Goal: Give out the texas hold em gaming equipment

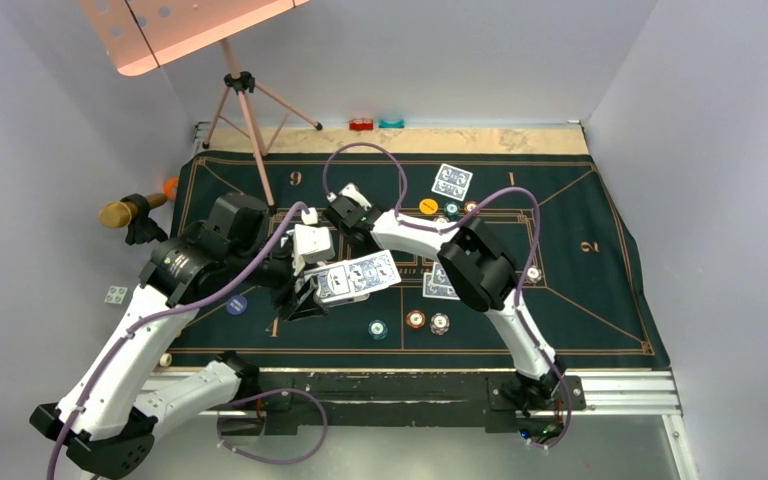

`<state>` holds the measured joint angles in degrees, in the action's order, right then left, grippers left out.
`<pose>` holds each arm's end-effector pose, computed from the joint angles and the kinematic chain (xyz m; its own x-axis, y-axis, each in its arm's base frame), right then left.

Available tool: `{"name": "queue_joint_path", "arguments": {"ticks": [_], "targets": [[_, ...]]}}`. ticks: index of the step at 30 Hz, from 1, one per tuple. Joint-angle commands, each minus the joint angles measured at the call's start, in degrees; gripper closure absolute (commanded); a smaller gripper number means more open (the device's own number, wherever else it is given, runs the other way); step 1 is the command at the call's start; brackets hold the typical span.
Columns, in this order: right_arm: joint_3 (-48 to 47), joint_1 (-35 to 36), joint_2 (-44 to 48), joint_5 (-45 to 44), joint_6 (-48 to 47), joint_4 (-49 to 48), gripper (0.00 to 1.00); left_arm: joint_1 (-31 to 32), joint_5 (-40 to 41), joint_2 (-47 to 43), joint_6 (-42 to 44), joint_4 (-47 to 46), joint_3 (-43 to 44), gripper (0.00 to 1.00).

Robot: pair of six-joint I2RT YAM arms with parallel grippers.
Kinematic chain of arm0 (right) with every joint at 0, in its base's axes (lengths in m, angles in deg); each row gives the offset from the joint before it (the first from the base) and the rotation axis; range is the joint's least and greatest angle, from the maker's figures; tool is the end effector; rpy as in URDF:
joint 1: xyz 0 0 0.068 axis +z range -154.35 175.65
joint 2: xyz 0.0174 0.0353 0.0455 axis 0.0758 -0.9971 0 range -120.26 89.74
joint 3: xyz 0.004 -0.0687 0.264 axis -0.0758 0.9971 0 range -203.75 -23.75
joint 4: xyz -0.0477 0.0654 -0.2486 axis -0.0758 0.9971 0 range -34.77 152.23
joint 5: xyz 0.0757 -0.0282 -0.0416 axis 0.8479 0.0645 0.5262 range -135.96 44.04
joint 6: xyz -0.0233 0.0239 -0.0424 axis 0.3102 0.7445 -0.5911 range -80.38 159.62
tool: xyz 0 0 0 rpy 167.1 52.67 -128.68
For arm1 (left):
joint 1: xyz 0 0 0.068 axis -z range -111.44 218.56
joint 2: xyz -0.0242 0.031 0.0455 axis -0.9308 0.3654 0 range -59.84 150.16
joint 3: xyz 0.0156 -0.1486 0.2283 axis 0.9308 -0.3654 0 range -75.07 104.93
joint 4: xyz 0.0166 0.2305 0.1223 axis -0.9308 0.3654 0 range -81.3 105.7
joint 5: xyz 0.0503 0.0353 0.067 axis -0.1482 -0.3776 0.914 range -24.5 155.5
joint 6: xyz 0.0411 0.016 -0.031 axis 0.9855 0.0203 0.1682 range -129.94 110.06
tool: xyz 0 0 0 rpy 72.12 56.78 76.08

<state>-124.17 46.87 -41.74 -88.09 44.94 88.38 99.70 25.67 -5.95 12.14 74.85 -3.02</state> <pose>0.3189 0.3587 0.1459 -0.5981 -0.6347 -0.4894 -0.3414 0.7542 -0.5609 0.1134 -0.0953 0.3849 -0.3021 0.5198 -0.7991 0.9470 0.2593 -0.1894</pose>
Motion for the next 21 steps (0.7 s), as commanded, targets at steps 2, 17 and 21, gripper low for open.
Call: {"name": "queue_joint_path", "arguments": {"ticks": [2, 17, 21], "targets": [[0.75, 0.86, 4.5, 4.38, 3.35, -1.39, 0.91, -0.36, -0.95, -0.11, 0.54, -1.72, 1.78, 1.0], [6.44, 0.9, 7.0, 11.38, 4.71, -3.67, 0.61, -0.33, -0.68, 0.2, 0.59, -1.81, 1.87, 1.0], [8.13, 0.9, 9.47, 16.94, 4.58, -5.04, 0.55, -0.32, -0.69, 0.3, 0.58, -1.81, 2.01, 1.0]]}}
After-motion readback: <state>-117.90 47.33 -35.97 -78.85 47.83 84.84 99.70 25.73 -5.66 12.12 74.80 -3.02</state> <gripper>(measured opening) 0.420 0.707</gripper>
